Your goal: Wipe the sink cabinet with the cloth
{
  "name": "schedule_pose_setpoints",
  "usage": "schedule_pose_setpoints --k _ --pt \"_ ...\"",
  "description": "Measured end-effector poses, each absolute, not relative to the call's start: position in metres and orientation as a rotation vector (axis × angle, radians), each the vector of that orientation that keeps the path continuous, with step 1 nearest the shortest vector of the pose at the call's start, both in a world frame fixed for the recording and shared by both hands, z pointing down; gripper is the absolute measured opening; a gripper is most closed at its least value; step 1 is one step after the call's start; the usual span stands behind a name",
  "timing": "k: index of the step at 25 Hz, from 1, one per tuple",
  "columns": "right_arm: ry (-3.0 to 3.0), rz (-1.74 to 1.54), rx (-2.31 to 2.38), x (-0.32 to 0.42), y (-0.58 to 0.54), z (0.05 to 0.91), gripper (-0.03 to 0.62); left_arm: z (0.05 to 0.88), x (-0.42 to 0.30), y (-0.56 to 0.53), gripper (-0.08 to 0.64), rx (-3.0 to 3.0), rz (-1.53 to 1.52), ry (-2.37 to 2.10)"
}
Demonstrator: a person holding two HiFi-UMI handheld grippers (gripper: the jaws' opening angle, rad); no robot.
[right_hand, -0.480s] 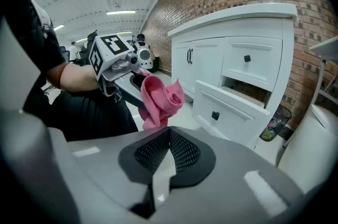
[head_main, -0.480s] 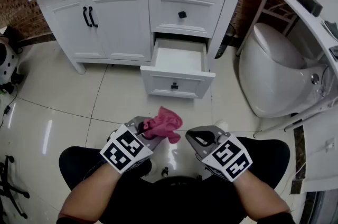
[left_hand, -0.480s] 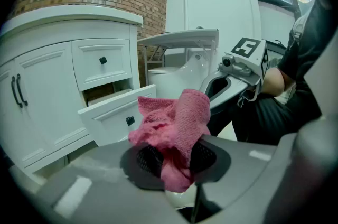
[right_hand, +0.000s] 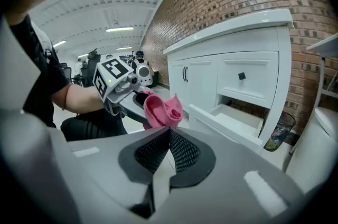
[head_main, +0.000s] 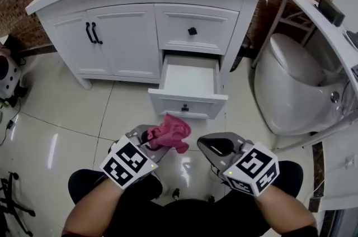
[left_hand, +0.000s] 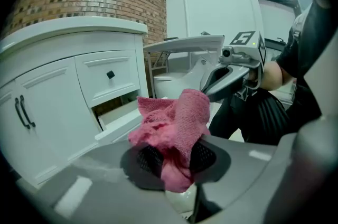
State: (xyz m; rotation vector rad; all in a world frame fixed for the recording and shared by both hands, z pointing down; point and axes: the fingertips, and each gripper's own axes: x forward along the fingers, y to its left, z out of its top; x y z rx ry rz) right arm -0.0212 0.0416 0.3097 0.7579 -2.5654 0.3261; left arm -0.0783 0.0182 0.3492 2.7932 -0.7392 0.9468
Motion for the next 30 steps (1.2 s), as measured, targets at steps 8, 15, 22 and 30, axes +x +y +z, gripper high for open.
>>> schedule_pose_setpoints --k 8,15,22,30 --pt "-2.620 0.409 0.815 -0.016 -0.019 0.282 0.006 0.304 -0.072 -0.059 0.097 2.849 0.923 -0.778" --pt "-2.620 0.583 0.816 -0.018 -0.085 0.293 0.006 0.298 -0.052 -0.145 0.097 2.898 0.982 -0.730" --pt "-2.537 0.514 0.738 -0.034 -0.129 0.309 0.006 0.329 -0.025 -0.216 0.097 2.856 1.048 -0.631" --pt "-2.479 0.491 0.381 -0.084 -0.118 0.334 0.006 0.403 0.017 -0.272 0.097 2.759 1.259 -0.417"
